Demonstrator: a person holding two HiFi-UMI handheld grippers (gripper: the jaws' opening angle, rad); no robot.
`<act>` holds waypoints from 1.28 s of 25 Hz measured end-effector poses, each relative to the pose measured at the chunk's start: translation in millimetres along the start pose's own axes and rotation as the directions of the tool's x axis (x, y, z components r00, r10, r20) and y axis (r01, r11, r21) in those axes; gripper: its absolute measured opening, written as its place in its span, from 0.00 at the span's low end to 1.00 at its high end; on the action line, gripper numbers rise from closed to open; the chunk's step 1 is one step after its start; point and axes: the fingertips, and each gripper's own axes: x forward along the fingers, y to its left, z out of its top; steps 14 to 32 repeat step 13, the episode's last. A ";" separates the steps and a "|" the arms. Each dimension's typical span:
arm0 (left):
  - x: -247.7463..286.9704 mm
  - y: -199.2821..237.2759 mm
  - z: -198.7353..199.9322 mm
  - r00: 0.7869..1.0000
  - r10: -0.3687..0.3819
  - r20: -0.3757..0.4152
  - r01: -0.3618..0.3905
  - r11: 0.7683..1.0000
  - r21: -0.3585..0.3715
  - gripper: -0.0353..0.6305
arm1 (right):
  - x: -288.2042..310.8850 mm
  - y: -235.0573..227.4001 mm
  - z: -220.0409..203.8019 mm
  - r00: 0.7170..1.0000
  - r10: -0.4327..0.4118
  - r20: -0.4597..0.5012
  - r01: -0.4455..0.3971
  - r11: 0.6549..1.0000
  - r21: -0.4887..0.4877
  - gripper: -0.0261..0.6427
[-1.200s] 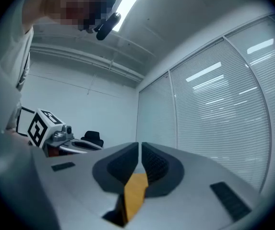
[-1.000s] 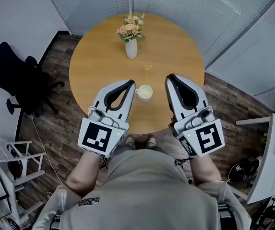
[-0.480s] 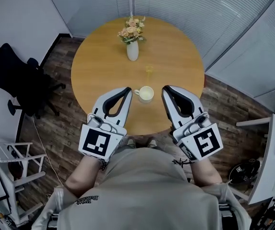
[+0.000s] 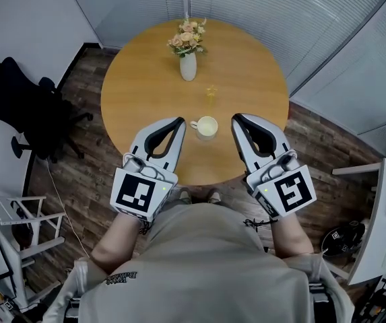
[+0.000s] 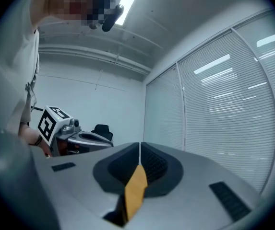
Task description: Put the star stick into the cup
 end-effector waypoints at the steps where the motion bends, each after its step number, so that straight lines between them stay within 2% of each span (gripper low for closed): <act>1: -0.3 -0.7 -0.5 1.000 -0.001 -0.002 0.001 1.000 -0.001 0.09 | -0.2 0.1 -0.3 1.000 0.002 0.001 -0.002 1.000 -0.004 0.09; 7: 0.5 -0.1 -0.5 1.000 -0.004 -0.008 0.004 1.000 -0.001 0.09 | 1.5 -0.3 -1.3 1.000 0.011 -0.009 -0.011 1.000 -0.007 0.09; 13: 2.5 2.0 -4.2 1.000 -0.017 -0.004 0.017 0.999 0.037 0.09 | 4.1 0.8 0.1 1.000 0.013 0.001 -0.013 1.000 -0.008 0.09; 32: 2.5 2.0 -4.2 1.000 -0.017 -0.004 0.017 0.999 0.037 0.09 | 4.1 0.8 0.1 1.000 0.013 0.001 -0.013 1.000 -0.008 0.09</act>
